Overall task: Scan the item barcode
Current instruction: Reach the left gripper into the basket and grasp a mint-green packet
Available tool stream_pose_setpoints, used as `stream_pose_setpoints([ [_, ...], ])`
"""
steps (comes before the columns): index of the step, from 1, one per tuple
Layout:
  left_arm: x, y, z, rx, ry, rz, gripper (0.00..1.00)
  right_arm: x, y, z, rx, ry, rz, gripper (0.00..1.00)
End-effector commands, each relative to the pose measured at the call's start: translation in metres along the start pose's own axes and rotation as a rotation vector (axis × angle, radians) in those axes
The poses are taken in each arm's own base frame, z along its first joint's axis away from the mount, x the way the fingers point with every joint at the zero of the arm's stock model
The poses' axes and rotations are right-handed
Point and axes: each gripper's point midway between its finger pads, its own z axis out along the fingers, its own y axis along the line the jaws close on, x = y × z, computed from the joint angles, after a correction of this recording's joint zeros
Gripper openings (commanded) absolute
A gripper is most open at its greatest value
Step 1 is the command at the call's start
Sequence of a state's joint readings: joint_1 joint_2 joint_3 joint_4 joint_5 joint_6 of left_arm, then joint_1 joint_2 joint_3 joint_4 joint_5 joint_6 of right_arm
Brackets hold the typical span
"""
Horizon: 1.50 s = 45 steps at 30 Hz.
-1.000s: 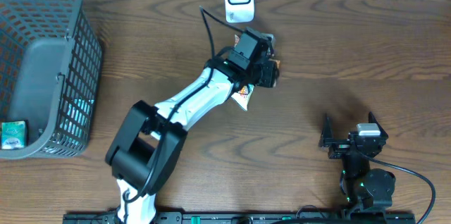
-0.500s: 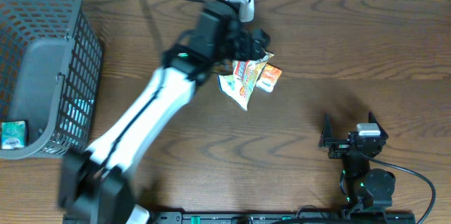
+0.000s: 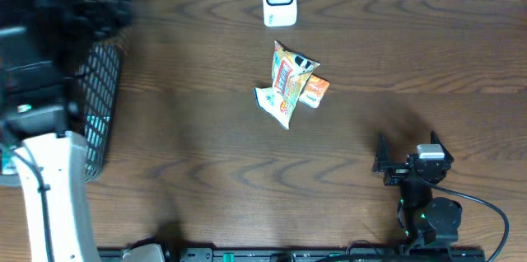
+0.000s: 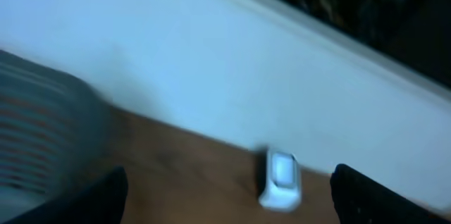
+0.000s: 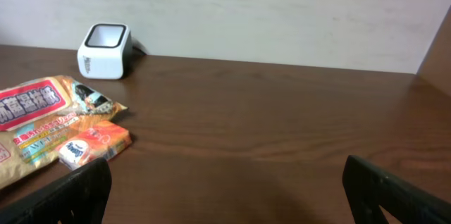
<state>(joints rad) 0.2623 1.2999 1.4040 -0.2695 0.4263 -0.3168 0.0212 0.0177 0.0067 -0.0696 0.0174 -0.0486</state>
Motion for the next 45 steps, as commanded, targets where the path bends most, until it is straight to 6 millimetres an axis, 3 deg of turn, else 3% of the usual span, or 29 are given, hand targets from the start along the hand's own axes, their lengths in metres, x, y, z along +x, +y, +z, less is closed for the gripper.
stream_pose_setpoints([
  [1, -0.029, 0.045, -0.021, -0.023, -0.054, -0.021, 0.91, 0.000, 0.002, 0.000, -0.010, -0.001, -0.009, 0.99],
  [4, -0.035, 0.138, -0.040, -0.299, -0.082, -0.067, 0.91, 0.000, 0.002, 0.000, -0.010, -0.001, -0.009, 0.99],
  [6, -0.025, 0.186, -0.055, -0.483, -0.068, -0.125, 0.91, 0.000, 0.002, 0.000, -0.010, -0.001, -0.009, 0.99],
  [7, -0.011, 0.219, -0.069, -0.618, -0.033, -0.173, 0.91, 0.000, 0.002, 0.000, -0.010, -0.001, -0.009, 0.99],
  [11, 0.040, 0.262, -0.086, -0.750, 0.129, -0.306, 0.91, 0.000, 0.002, 0.000, -0.010, -0.001, -0.009, 0.99],
  [17, 0.106, 0.293, -0.074, -0.756, 0.428, -0.241, 0.91, 0.000, 0.002, 0.000, -0.010, -0.001, -0.009, 0.99],
  [20, 0.160, 0.309, -0.070, -0.731, 0.646, -0.243, 0.91, 0.000, 0.002, 0.000, -0.010, -0.001, -0.009, 0.99],
  [23, 0.199, 0.319, -0.067, -0.723, 0.775, -0.306, 0.91, 0.000, 0.002, 0.000, -0.010, -0.001, -0.009, 0.99],
  [28, 0.259, 0.312, -0.054, -0.504, 0.982, -0.326, 0.91, 0.000, 0.002, 0.000, -0.010, -0.001, -0.009, 0.99],
  [35, 0.280, 0.306, -0.045, -0.405, 1.018, -0.373, 0.91, 0.000, 0.002, 0.000, -0.010, -0.001, -0.009, 0.99],
  [38, 0.281, 0.305, -0.046, -0.404, 1.026, -0.380, 0.74, 0.000, 0.002, 0.000, -0.010, -0.001, -0.009, 0.99],
  [45, 0.304, 0.312, -0.062, -0.484, 1.083, -0.398, 0.62, 0.000, 0.002, 0.000, -0.010, -0.001, -0.009, 0.99],
])
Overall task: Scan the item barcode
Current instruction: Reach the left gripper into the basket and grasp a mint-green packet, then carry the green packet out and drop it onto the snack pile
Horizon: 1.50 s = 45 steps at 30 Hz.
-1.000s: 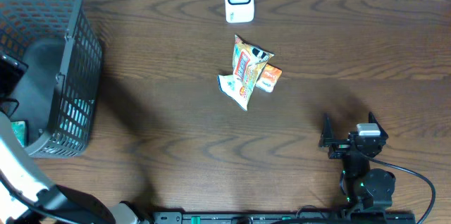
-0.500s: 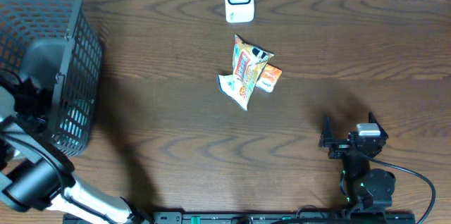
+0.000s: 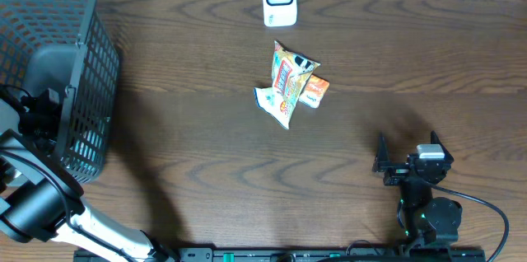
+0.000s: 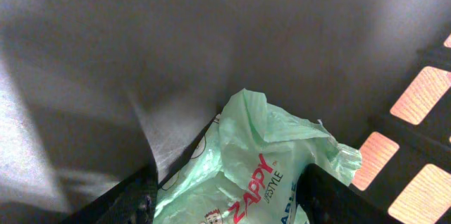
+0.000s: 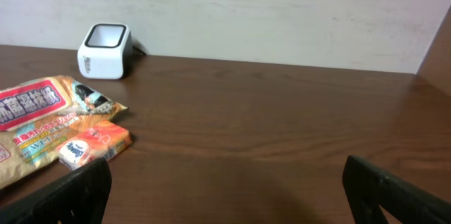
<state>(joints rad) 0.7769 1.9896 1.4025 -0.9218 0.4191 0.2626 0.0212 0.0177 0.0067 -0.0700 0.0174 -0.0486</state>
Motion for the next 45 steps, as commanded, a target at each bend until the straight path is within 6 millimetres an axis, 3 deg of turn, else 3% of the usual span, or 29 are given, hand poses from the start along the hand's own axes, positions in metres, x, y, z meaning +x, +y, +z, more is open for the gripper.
stream_pose_setpoints([
  [1, 0.022, 0.017, 0.023, -0.059, 0.080, -0.046, 0.58, 0.000, 0.002, 0.000, -0.010, -0.001, -0.009, 0.99],
  [4, 0.020, 0.019, 0.027, -0.061, 0.067, -0.041, 0.48, 0.000, 0.002, 0.000, -0.010, -0.001, -0.009, 0.99],
  [7, 0.017, 0.019, 0.027, -0.062, 0.055, -0.055, 0.08, 0.000, 0.002, 0.000, -0.010, -0.001, -0.009, 0.99],
  [10, 0.011, 0.014, 0.024, -0.037, 0.031, -0.097, 0.07, 0.000, 0.002, 0.000, -0.010, -0.001, -0.009, 0.99],
  [14, -0.021, -0.016, -0.001, 0.102, -0.080, -0.094, 0.07, 0.000, 0.002, 0.000, -0.010, -0.001, -0.009, 0.99],
  [17, -0.065, -0.049, -0.049, 0.243, -0.249, -0.150, 0.07, 0.000, 0.002, 0.000, -0.010, -0.001, -0.009, 0.99],
  [21, -0.116, -0.090, -0.132, 0.419, -0.511, -0.214, 0.07, 0.000, 0.002, 0.000, -0.010, -0.001, -0.009, 0.99],
  [23, -0.127, -0.100, -0.165, 0.444, -0.618, -0.202, 0.07, 0.000, 0.002, 0.000, -0.010, -0.001, -0.009, 0.99],
  [26, -0.137, -0.124, -0.232, 0.489, -0.824, -0.116, 0.07, 0.000, 0.002, 0.000, -0.010, -0.001, -0.009, 0.99],
  [28, -0.131, -0.148, -0.290, 0.531, -0.978, -0.038, 0.07, 0.000, 0.002, 0.000, -0.010, -0.001, -0.009, 0.99],
  [31, -0.109, -0.173, -0.343, 0.579, -1.091, 0.015, 0.07, 0.000, 0.002, 0.000, -0.010, -0.001, -0.009, 0.99],
  [35, -0.081, -0.198, -0.377, 0.685, -1.112, -0.042, 0.07, 0.000, 0.002, 0.000, -0.010, -0.001, -0.009, 0.99],
  [38, -0.060, -0.225, -0.386, 0.820, -1.030, -0.114, 0.07, 0.000, 0.002, 0.000, -0.010, -0.001, -0.009, 0.99],
  [42, -0.037, -0.268, -0.381, 0.899, -0.937, -0.018, 0.07, 0.000, 0.002, 0.000, -0.010, -0.001, -0.009, 0.99],
  [45, -0.007, -0.328, -0.359, 0.987, -0.778, 0.114, 0.07, 0.000, 0.002, 0.000, -0.010, -0.001, -0.009, 0.99],
])
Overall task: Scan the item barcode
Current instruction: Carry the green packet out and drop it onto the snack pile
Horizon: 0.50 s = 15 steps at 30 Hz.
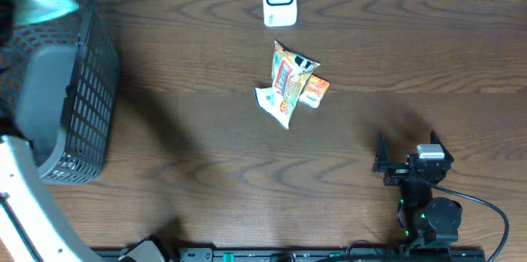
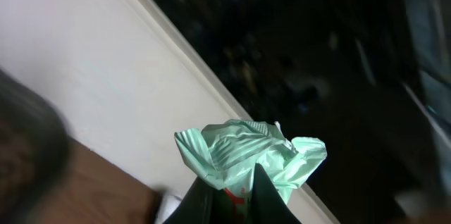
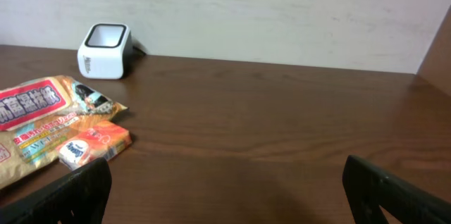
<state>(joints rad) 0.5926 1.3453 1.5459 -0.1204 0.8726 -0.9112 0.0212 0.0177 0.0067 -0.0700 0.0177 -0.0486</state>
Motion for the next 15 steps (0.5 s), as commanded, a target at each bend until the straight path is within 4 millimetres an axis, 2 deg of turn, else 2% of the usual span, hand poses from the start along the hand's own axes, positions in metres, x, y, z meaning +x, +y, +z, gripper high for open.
stream_pose_setpoints([
  [1, 0.049, -0.044, 0.018, 0.129, 0.165, -0.013, 0.07, 0.000, 0.002, 0.000, -0.011, -0.001, -0.009, 0.99],
  [3, 0.079, -0.064, 0.029, 0.185, 0.242, 0.017, 0.07, 0.000, 0.003, 0.000, -0.011, -0.001, -0.009, 0.99],
  [5, 0.099, -0.077, 0.034, 0.228, 0.288, 0.075, 0.07, 0.000, 0.002, 0.000, -0.011, -0.001, -0.009, 0.99],
  [8, 0.141, -0.097, 0.040, 0.297, 0.379, 0.176, 0.07, 0.000, 0.003, 0.000, -0.011, -0.001, -0.009, 0.99],
  [11, 0.173, -0.092, 0.045, 0.262, 0.436, 0.251, 0.07, 0.000, 0.003, 0.000, -0.011, -0.001, -0.009, 0.99],
  [15, 0.203, -0.059, 0.052, 0.066, 0.464, 0.336, 0.07, 0.000, 0.002, 0.000, -0.011, -0.001, -0.009, 0.99],
])
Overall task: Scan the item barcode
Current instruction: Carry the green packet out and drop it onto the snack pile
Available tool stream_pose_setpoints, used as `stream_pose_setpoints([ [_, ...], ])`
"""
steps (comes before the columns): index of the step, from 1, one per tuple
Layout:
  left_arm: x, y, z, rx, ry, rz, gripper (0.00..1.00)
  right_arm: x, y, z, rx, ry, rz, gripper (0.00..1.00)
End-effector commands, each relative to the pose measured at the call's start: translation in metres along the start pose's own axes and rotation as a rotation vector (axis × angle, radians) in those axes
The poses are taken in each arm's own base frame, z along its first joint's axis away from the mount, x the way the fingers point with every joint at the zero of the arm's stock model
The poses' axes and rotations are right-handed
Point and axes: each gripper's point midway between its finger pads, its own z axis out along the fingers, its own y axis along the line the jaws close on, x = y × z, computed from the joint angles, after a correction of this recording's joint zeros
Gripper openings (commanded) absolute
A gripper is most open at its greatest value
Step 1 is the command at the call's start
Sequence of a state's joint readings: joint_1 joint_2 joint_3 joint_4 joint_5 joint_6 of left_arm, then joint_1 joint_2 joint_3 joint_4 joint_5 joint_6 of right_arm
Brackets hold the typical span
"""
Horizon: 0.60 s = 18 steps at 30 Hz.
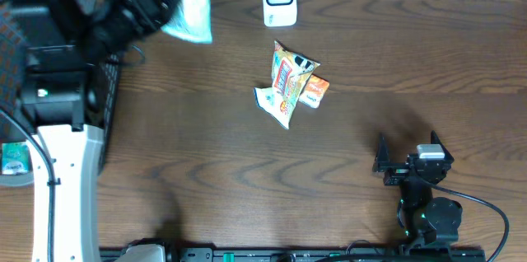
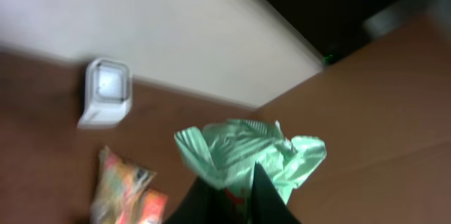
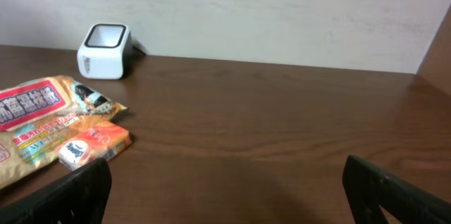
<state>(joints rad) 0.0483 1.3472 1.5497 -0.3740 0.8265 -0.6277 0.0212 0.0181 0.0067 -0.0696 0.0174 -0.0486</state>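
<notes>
My left gripper (image 2: 236, 196) is shut on a crumpled pale green plastic bag (image 2: 246, 153), held in the air at the table's far left (image 1: 188, 7). The white barcode scanner stands at the far edge, to the right of the bag, and shows in both wrist views (image 2: 104, 91) (image 3: 106, 50). My right gripper (image 3: 225, 189) rests open near the front right (image 1: 408, 159) with nothing between its fingers.
A yellow snack packet (image 1: 286, 81) and a small orange packet (image 1: 314, 91) lie mid-table below the scanner. A black mesh basket (image 1: 103, 122) stands at the left edge, mostly hidden by my left arm. A small green-labelled item (image 1: 11, 163) lies left of it.
My left gripper with the green bag has moved right from above the basket's far corner to over the table, left of the scanner. The right arm has not moved.
My left arm was raised over the basket with its gripper open. Then the gripper was down inside the basket, open around the green bag. Then it held the bag above the basket, and now holds it over the table near the scanner.
</notes>
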Motion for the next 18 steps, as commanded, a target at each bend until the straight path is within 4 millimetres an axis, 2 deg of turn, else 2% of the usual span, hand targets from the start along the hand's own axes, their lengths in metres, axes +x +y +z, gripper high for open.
stream_pose_setpoints([
  [1, 0.013, 0.026, 0.010, -0.225, -0.011, 0.184, 0.07, 0.000, 0.002, 0.000, -0.010, -0.001, -0.009, 0.99],
  [6, 0.032, 0.052, 0.016, -0.420, 0.019, 0.239, 0.07, 0.000, 0.002, 0.000, -0.010, -0.001, -0.009, 0.99],
  [9, 0.047, 0.059, 0.022, -0.452, 0.071, 0.240, 0.07, 0.000, 0.002, 0.000, -0.010, -0.001, -0.009, 0.99],
  [18, 0.108, 0.076, 0.069, -0.457, 0.286, 0.220, 0.07, 0.000, 0.002, 0.000, -0.010, -0.001, -0.009, 0.99],
])
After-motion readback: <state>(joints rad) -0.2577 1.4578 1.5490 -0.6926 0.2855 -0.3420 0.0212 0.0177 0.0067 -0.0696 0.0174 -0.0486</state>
